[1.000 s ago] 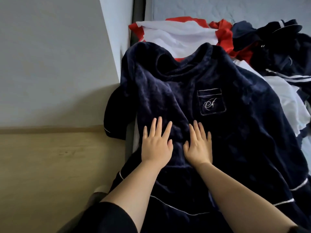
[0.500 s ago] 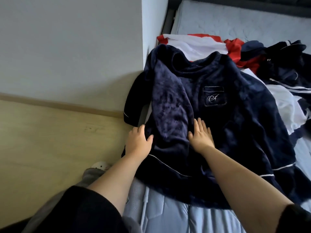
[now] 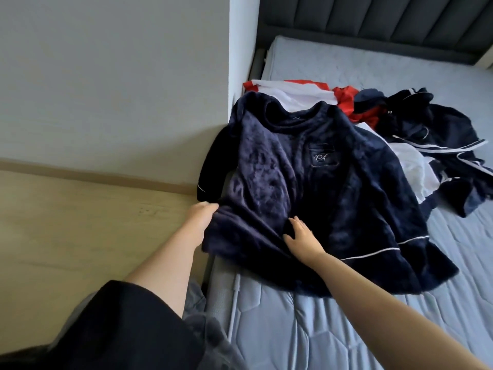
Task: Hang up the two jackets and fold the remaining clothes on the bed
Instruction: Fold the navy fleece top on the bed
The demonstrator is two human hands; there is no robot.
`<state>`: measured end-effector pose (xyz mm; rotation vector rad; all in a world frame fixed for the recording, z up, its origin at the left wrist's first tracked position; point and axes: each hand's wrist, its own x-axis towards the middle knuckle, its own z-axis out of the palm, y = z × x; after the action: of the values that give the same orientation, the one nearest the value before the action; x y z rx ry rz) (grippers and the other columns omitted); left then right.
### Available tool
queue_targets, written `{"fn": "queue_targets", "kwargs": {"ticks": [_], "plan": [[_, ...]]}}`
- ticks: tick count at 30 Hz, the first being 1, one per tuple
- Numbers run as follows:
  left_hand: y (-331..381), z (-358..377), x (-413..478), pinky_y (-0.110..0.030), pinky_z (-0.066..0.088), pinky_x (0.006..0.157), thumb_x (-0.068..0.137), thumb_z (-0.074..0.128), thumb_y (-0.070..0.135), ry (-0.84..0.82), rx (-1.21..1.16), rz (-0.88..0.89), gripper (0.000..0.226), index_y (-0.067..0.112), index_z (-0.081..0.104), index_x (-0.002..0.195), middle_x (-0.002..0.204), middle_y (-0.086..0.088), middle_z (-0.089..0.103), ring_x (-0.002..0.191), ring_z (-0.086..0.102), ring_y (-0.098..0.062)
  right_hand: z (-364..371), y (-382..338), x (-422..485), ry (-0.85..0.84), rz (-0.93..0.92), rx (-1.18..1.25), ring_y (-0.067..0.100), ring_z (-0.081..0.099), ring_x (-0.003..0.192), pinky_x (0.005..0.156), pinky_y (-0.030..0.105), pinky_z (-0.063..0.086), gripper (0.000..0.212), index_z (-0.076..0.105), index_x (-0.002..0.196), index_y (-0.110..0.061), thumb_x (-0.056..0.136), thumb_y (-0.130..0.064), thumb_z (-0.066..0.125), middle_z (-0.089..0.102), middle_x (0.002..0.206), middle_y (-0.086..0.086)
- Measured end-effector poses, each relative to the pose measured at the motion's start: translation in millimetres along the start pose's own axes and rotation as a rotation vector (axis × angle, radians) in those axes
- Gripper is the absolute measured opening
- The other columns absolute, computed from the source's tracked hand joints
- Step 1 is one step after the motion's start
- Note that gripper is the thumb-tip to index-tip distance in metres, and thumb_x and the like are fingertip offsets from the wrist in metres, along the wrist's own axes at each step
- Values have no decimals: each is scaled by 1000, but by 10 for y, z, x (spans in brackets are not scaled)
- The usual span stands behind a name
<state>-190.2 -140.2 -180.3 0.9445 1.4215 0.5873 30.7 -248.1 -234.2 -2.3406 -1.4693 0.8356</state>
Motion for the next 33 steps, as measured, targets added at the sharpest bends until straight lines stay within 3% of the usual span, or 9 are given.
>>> {"fn": "queue_targets", "kwargs": {"ticks": [3,6,8,13,17,22,25,28,33], "plan": [[128,-181,-155,-24,52,51,94,51,26,-230,-209,-165,30,8,68,76,74,-13,66,61,62,-22,-45,-85,-34,72,31,81,25,22,142,116,34,16,54,31,144,-6,95,-21,48,22,155,12],[-73,-389,-159,-36,48,82,94,53,30,126,436,-110,35,0,60,112,115,-20,61,96,59,-28,15,-152,-128,146,35,16,24,20,143,116,38,16,53,32,143,-6,95,-22,46,23,154,13],[-192,-437,-208,-36,44,77,91,53,36,340,799,47,36,7,55,113,114,-13,60,100,57,-33,98,-188,-225,207,-27,-42,22,17,143,116,39,16,52,32,143,-6,96,-24,45,23,154,12],[-410,-238,-224,-38,39,100,89,51,28,-36,1070,377,54,24,34,140,143,-6,34,128,37,-27,270,-238,-588,332,-370,-42,24,29,138,115,33,20,48,46,135,-8,92,-27,56,38,147,9],[-474,-68,-315,-46,4,115,85,52,51,-202,1350,740,72,31,23,147,159,0,-1,145,-7,-19,293,-73,-730,172,-580,-316,27,28,140,117,43,17,73,44,138,-8,80,-50,61,36,148,11],[-677,127,-390,-52,-2,114,76,67,50,-382,1807,756,100,27,6,151,158,-5,-11,145,-13,-26,245,36,-733,34,-525,-652,26,18,143,117,41,5,81,33,145,-14,76,-46,63,23,154,10],[-617,148,-371,-48,10,115,79,64,28,-260,1701,838,79,25,25,147,155,-8,11,143,8,-27,119,-58,-682,262,-518,-456,40,57,102,91,44,44,54,64,108,-4,57,-14,78,57,113,18],[-446,95,-305,-38,35,100,78,61,17,36,1288,826,51,21,53,128,133,-2,40,123,40,-27,-109,-203,-541,449,-378,-245,35,52,86,74,39,42,37,63,95,-3,59,-6,74,56,96,14],[-294,-109,-174,-36,46,76,82,57,15,328,966,322,33,19,55,115,118,-6,46,102,51,-31,-382,-306,-254,489,-74,-115,28,48,95,76,33,37,17,60,95,-9,80,-17,63,56,97,8]]}}
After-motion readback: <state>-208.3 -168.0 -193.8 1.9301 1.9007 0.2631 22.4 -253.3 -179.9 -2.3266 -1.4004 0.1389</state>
